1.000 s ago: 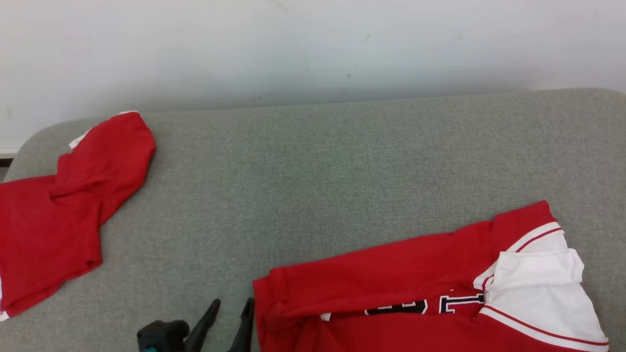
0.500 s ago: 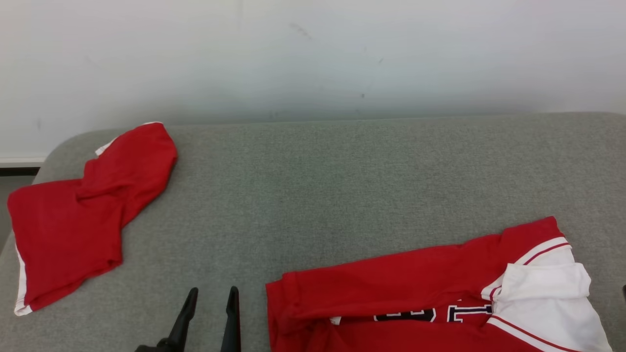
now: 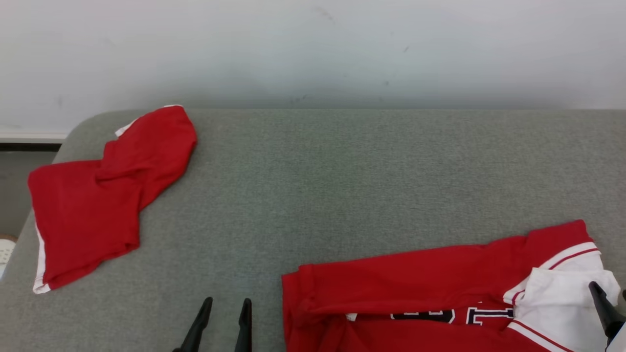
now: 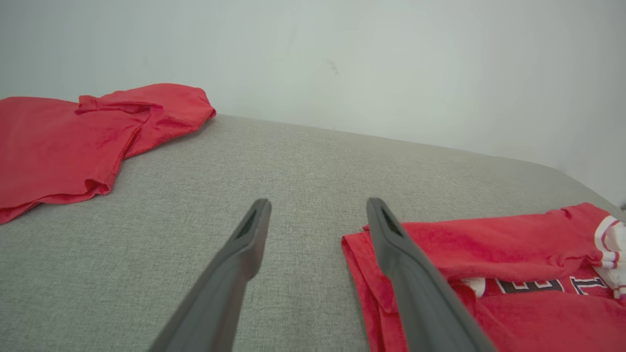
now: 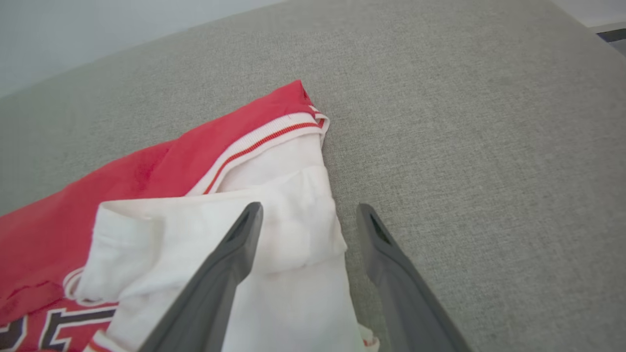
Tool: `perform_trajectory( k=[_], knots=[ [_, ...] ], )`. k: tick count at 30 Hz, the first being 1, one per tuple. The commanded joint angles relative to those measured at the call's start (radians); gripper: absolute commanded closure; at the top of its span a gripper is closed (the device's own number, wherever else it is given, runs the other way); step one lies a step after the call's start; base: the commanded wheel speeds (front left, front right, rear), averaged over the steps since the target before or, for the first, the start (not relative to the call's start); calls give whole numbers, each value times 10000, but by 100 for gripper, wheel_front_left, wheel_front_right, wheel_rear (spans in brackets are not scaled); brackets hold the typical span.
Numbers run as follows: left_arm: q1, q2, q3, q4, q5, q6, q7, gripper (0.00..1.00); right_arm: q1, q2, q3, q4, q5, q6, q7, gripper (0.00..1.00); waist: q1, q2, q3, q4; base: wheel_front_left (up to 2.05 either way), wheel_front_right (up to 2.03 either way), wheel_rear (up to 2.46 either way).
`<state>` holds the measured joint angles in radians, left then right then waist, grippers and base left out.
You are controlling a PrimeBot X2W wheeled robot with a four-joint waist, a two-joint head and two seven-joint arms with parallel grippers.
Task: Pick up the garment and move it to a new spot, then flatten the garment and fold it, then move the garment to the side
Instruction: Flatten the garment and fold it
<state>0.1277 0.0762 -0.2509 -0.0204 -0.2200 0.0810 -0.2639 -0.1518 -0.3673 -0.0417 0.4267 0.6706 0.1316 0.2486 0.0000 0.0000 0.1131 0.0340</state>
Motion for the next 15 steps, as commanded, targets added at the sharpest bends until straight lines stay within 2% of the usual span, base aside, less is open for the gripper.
perform_trajectory(
  k=[1, 8, 15],
  knots=[
    [67, -26, 127, 68, 98, -75, -2, 0, -191, -22, -55, 241, -86, -20, 81, 0, 0, 0, 50, 132, 0, 0, 0],
    [73, -205, 391, 197, 303, -360, -2, 0, -516, 41, -184, 1387, 35, -20, 828, 0, 0, 0, 175, 469, 0, 0, 0],
    [72, -239, 497, 233, 384, -460, -2, 0, -482, 308, 507, 1363, 697, 17, 1431, 0, 0, 0, 201, 634, 0, 0, 0]
  ],
)
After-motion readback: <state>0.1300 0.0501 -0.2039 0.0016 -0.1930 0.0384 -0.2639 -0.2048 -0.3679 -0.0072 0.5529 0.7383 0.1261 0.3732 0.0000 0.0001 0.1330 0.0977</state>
